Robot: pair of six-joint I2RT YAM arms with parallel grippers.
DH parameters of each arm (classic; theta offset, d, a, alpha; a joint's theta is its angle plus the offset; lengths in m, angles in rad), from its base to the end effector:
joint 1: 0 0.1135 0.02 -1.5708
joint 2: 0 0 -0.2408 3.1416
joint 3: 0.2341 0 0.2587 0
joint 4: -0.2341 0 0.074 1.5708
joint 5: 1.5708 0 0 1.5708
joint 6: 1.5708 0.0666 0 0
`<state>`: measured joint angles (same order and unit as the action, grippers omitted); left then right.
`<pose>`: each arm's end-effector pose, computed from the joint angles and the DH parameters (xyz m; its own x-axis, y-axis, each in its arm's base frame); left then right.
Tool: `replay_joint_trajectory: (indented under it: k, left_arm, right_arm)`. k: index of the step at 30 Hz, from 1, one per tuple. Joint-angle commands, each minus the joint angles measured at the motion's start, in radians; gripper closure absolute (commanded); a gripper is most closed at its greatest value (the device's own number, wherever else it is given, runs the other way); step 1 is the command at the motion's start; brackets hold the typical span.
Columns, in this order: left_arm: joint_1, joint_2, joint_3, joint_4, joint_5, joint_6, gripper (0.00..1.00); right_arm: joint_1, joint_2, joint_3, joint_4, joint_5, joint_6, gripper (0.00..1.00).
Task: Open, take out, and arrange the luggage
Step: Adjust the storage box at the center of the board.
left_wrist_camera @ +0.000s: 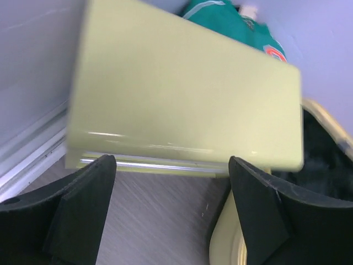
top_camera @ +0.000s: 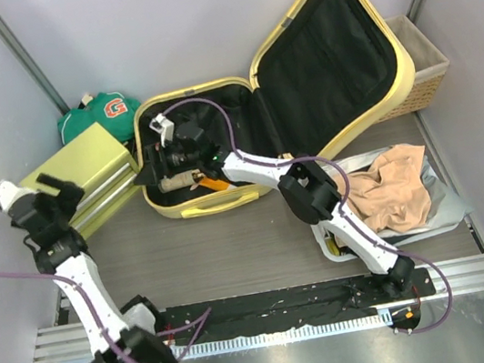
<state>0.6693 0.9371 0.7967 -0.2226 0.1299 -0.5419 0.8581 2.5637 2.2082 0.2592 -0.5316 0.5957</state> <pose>0.2139 0.1582 0.2820 0.0297 -0.6286 -0.7772 -0.5893 0.6170 -0.5216 0.3729 0.4831 0.2011 -0.6031 0.0418 -0.7966 -0.7777 0.1914 0.5988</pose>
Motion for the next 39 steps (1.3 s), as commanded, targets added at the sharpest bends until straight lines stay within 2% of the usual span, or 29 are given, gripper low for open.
replay_joint_trajectory:
  k: [1,2,4,6,10,17,18,19,22,28,32,33,36,39]
  left_arm:
    - [-0.263,-0.054,0.102,-0.049,-0.18,0.238,0.12]
    - [-0.304,-0.009,0.136,-0.075,-0.206,0.334,0.11]
    - [-0.391,0.055,0.258,-0.115,-0.266,0.41,0.11]
    - [-0.398,0.155,0.391,-0.144,-0.245,0.474,0.09]
    - [-0.398,0.351,0.556,-0.106,-0.254,0.575,0.07]
    - [-0.396,0.698,0.752,-0.049,-0.251,0.711,0.05]
    - [-0.402,0.716,0.747,-0.034,-0.256,0.727,0.05]
    - [-0.415,0.718,0.725,0.073,-0.25,0.735,0.04]
    - [-0.415,0.712,0.659,0.192,-0.242,0.706,0.03]
    - [-0.407,0.752,0.59,0.218,-0.263,0.674,0.04]
    - [-0.367,0.77,0.494,0.362,-0.262,0.613,0.04]
    - [-0.335,0.775,0.472,0.38,-0.218,0.594,0.04]
    - [-0.3,0.796,0.463,0.372,-0.095,0.554,0.07]
    - [-0.295,0.798,0.437,0.316,-0.061,0.522,0.08]
  right_arm:
    - [-0.001,-0.267,-0.174,0.035,-0.062,-0.045,0.13]
    - [-0.002,-0.325,-0.204,0.034,-0.068,-0.046,0.14]
    - [-0.002,-0.379,-0.298,0.041,-0.079,-0.047,0.14]
    - [-0.002,-0.448,-0.375,0.045,-0.094,-0.053,0.15]
    - [-0.004,-0.554,-0.468,0.006,-0.102,-0.103,0.15]
    - [-0.004,-0.672,-0.555,-0.075,-0.094,-0.206,0.15]
    - [-0.002,-0.677,-0.565,-0.083,-0.091,-0.211,0.15]
    - [-0.002,-0.683,-0.571,-0.089,-0.09,-0.212,0.15]
    - [-0.002,-0.683,-0.59,-0.089,-0.091,-0.209,0.16]
    - [-0.002,-0.691,-0.617,-0.046,-0.123,-0.171,0.17]
    - [-0.002,-0.709,-0.653,-0.043,-0.125,-0.174,0.17]
    - [-0.001,-0.711,-0.659,-0.043,-0.123,-0.174,0.17]
    - [-0.002,-0.715,-0.671,-0.037,-0.114,-0.175,0.17]
    - [-0.002,-0.711,-0.67,-0.028,-0.114,-0.166,0.17]
